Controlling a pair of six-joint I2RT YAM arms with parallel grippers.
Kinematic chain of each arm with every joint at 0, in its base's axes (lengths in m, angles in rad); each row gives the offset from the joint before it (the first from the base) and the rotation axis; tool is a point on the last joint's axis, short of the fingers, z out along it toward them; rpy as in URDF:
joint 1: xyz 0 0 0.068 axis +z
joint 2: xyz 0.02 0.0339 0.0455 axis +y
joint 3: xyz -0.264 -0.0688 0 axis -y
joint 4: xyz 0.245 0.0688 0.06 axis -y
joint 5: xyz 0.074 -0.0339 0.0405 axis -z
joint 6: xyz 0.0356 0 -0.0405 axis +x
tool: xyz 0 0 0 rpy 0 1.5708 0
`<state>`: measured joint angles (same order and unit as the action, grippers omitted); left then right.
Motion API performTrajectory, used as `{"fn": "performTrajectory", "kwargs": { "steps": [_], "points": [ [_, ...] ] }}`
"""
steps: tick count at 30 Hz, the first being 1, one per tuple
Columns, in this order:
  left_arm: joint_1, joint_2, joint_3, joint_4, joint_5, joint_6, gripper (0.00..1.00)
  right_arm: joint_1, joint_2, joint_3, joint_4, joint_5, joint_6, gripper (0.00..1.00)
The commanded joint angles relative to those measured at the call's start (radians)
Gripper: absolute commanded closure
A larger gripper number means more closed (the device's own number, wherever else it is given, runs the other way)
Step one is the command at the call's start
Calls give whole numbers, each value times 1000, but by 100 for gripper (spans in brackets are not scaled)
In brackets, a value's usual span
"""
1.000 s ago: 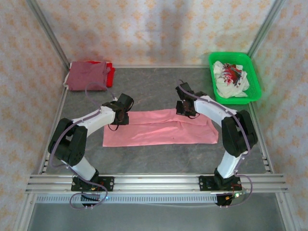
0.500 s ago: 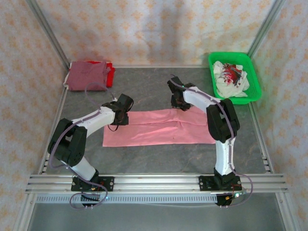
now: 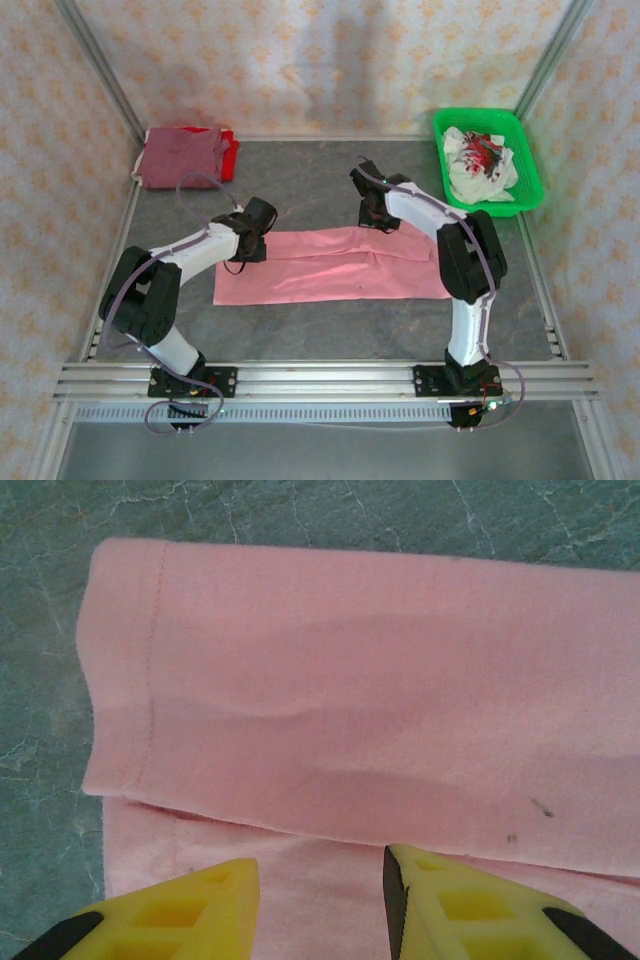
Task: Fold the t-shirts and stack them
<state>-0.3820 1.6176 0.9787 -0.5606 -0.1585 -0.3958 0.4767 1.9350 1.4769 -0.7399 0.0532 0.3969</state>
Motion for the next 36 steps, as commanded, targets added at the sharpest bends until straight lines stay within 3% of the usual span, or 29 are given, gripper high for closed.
{"fn": "performTrajectory", "kwargs": {
  "steps": [1,2,4,5,8,12,15,18,24,28,36],
  "points": [
    [-2,-31,5,4,-30,-15,62,24,-70,-48,12,9,25,100],
    [-3,-31,4,6,-29,-15,62,23,-70,-58,27,-4,28,100],
    [-4,-29,2,11,-26,-15,62,23,-42,-37,14,-3,27,79],
    [-2,-26,4,11,-23,-15,62,23,-26,-16,-1,-4,24,74],
    [-3,-27,9,7,-16,-15,62,24,14,12,5,16,25,65],
    [-2,-48,-4,0,-33,-11,62,24,97,81,-59,47,20,62],
    [-2,-60,-19,-1,-45,-8,62,23,125,91,-68,52,17,65],
    [-2,-59,-29,7,-44,-14,62,23,140,98,-86,63,15,79],
    [-3,-46,-28,15,-41,-14,62,34,81,66,-87,78,25,94],
    [-2,-26,-20,24,-32,-14,62,51,30,25,-77,79,50,100],
    [-2,-12,-34,60,-37,-11,62,104,-123,-159,22,131,208,100]
  ]
}}
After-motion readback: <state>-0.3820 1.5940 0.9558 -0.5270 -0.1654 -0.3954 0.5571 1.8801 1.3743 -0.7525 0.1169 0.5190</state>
